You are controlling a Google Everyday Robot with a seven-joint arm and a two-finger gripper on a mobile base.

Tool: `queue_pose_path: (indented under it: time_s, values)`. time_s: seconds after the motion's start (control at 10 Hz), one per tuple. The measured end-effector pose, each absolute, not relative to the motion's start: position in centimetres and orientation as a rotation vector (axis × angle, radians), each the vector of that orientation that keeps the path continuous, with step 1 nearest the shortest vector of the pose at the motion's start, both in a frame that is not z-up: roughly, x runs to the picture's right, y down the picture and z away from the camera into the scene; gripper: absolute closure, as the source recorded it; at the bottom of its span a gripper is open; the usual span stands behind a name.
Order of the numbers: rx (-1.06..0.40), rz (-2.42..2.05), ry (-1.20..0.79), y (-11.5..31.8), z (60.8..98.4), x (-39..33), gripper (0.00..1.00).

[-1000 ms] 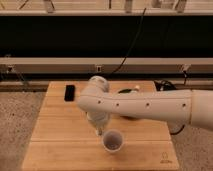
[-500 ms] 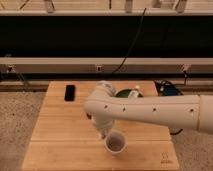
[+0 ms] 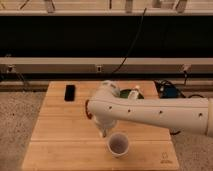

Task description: Place the white sponge in the ceramic cup

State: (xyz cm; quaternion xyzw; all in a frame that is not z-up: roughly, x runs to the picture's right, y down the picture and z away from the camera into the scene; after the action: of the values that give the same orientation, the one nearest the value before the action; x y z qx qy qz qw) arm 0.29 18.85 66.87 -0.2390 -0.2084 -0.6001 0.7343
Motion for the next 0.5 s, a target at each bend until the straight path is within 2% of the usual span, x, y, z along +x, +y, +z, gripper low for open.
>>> queue_pose_path:
  time_s: [0.3,0.5]
  values:
    - [-0.463,-1.335,-0.448,16.6,65.1,-0.1,0.98]
    - [-0.461,-1.329,-0.449,16.5,63.2,0.5,0.98]
